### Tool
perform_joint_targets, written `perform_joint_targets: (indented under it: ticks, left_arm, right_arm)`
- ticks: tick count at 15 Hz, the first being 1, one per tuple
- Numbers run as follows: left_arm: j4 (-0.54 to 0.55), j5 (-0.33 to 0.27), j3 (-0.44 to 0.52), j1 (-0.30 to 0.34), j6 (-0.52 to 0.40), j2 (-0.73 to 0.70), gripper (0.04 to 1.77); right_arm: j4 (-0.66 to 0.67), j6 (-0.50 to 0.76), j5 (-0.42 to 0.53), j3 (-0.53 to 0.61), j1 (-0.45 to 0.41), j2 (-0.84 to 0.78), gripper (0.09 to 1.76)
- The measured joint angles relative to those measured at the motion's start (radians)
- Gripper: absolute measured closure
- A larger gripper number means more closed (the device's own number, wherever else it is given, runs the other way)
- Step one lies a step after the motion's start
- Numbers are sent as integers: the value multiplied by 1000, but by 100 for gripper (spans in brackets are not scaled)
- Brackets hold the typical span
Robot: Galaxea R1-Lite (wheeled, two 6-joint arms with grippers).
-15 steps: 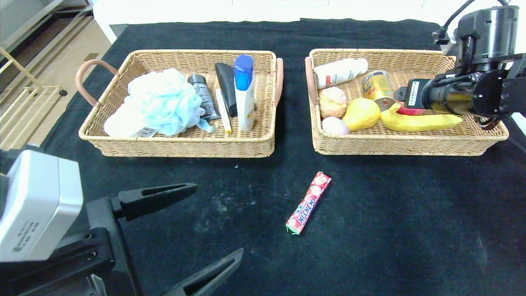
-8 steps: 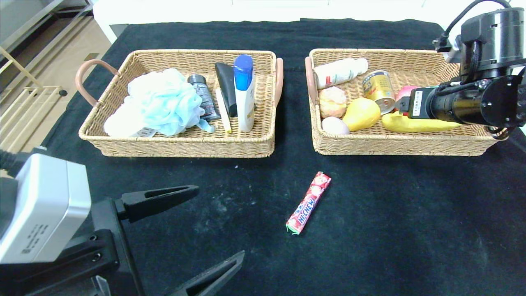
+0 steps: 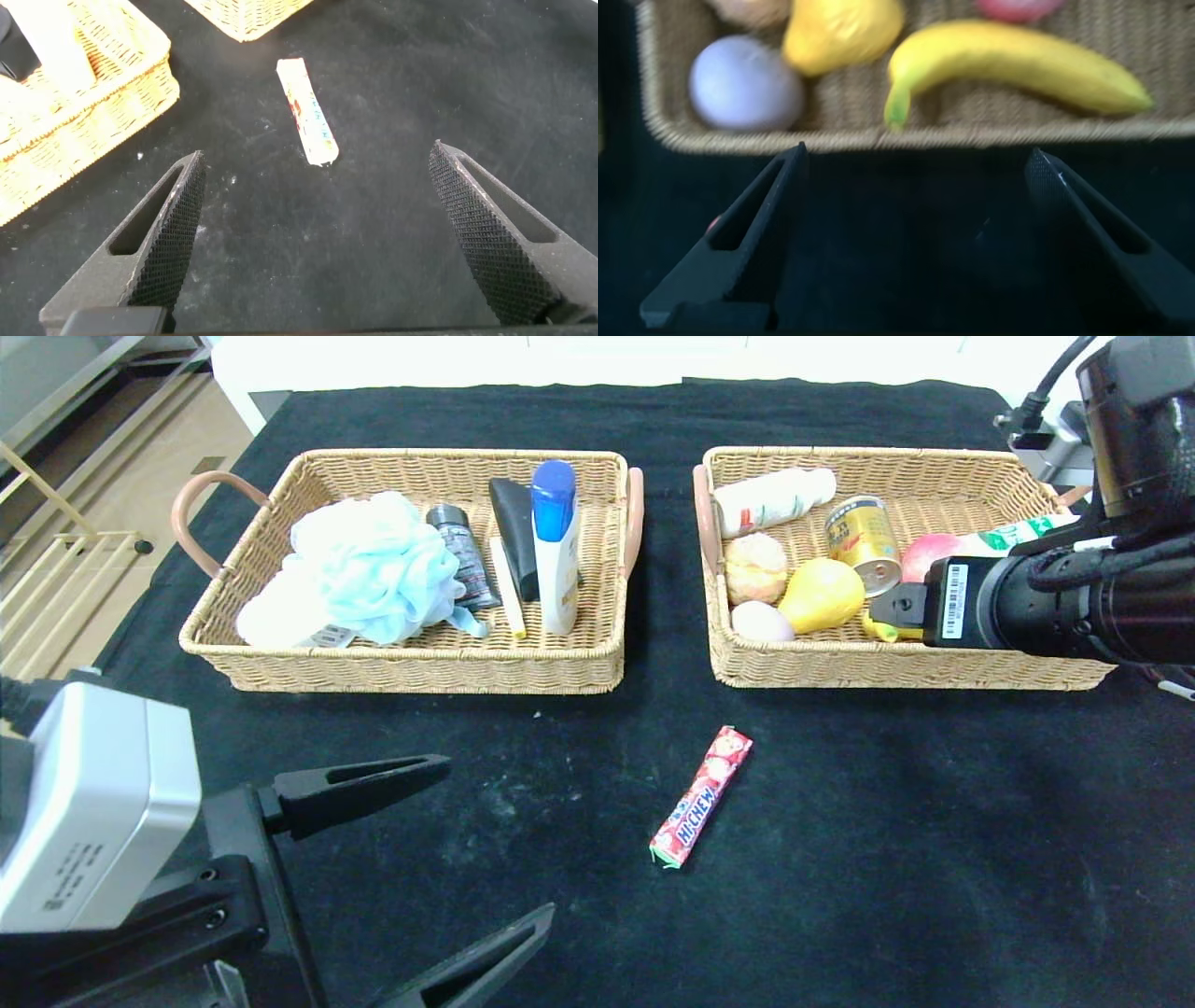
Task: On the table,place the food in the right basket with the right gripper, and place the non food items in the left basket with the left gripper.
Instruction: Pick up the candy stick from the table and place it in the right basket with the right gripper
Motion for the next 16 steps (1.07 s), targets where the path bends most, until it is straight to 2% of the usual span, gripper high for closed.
perform_joint_targets:
  ticks: [3, 7, 12, 16]
  left_arm:
    - [0, 0, -1, 0, 1, -2, 9]
    - [-1, 0, -1, 0, 6, -3, 9]
    - [1, 0, -1, 0, 13, -15, 9]
    - [1, 1, -5, 0, 16, -33, 9]
  right_arm:
    - [117, 125, 0, -7, 108, -8, 15]
    - [163, 212, 0, -19, 210, 39, 15]
    - [193, 294, -39, -67, 290, 139, 15]
    - [193, 307, -42, -106, 315, 190, 15]
